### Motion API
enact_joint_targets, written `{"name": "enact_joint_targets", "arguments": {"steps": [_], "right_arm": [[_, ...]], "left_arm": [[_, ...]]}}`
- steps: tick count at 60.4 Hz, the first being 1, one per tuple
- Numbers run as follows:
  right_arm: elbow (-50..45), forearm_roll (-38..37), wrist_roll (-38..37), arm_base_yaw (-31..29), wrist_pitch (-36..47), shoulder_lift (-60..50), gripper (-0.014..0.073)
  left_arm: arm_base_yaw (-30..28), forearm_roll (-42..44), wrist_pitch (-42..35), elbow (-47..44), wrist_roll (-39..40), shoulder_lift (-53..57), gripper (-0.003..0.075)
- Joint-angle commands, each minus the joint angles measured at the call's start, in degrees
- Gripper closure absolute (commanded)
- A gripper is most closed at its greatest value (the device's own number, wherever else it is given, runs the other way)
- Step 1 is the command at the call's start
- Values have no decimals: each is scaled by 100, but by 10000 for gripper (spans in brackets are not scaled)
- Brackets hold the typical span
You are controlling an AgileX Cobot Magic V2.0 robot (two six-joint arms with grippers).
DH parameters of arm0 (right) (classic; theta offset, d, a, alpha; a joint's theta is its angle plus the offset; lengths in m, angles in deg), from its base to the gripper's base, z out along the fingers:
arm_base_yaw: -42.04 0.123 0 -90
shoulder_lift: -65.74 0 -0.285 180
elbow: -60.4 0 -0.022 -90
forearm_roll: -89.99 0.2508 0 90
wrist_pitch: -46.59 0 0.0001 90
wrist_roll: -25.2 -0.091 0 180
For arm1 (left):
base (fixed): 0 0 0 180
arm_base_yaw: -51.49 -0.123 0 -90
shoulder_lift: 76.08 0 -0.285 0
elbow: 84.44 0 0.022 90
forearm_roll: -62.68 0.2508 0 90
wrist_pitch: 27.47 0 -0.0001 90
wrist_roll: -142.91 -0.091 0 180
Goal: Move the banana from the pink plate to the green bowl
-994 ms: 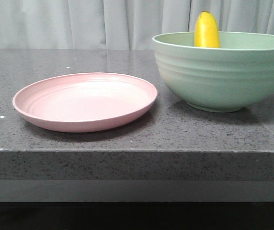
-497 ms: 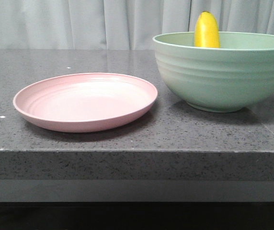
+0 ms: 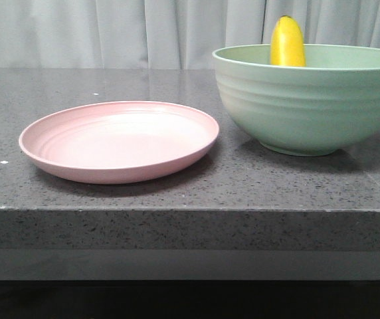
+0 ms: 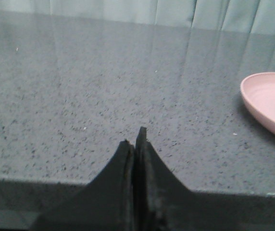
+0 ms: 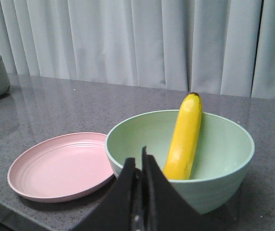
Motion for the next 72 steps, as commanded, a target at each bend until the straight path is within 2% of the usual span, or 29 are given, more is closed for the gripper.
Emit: {"name": "enact_joint_targets", "arguments": {"steps": [1,72], "right_arm": [[147,150,60,-7,169,57,655],[147,150,60,-7,196,57,655]], "left_arm": [[-132,-135,-592,-35,-4,121,741],[-200,-135,-653,-22,-4,121,741]]}}
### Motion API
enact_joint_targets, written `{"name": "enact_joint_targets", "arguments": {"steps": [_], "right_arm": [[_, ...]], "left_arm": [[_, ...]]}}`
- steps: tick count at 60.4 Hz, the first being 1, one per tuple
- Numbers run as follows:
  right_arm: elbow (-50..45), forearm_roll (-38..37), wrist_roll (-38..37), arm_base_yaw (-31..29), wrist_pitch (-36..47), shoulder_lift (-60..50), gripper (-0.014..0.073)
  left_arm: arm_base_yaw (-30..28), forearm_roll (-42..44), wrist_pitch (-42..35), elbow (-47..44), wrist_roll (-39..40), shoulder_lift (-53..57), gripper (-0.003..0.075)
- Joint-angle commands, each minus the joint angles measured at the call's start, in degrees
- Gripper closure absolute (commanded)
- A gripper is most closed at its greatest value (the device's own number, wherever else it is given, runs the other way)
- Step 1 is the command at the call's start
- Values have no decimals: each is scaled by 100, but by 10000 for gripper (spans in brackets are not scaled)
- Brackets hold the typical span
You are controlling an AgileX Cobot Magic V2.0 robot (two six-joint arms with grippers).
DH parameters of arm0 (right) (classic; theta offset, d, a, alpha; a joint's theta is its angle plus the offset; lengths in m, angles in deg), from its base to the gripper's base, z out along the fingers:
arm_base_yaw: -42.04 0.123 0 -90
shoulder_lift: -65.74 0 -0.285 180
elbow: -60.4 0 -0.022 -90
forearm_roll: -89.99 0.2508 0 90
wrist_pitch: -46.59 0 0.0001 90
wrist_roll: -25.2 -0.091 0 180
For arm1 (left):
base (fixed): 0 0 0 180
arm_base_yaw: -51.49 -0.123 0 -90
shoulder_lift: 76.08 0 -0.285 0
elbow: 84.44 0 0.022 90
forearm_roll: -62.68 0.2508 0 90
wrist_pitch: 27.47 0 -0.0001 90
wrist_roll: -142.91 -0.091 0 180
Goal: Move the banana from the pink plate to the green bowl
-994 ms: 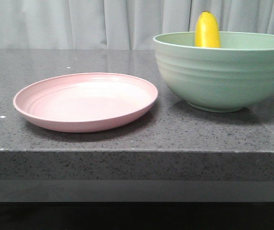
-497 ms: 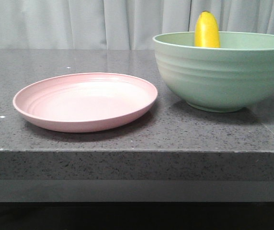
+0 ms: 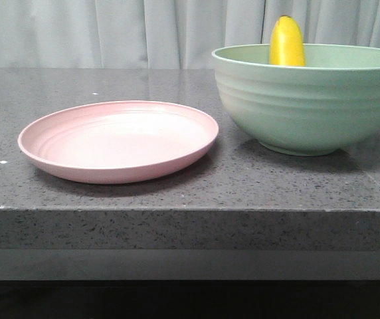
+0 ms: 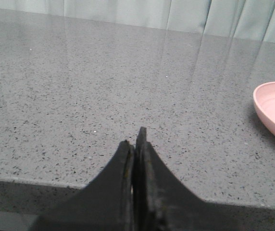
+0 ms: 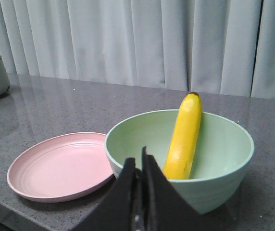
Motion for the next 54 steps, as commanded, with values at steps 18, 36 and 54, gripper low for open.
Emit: {"name": "enact_joint_targets", "arguments": {"steps": [18,36,54], "right_arm": [[134,-3658,-3723,-7,647,55,655],[-1010,-5486,-5683,-29,2371,-95,655],[-1815,-5486,-5683,-38,1813,-1020,655]], "left_arm": [[-17,-43,-506,-9,10,110,741],[-17,-43,-506,-9,10,110,741],[-17,-43,-506,-9,10,110,741]]}}
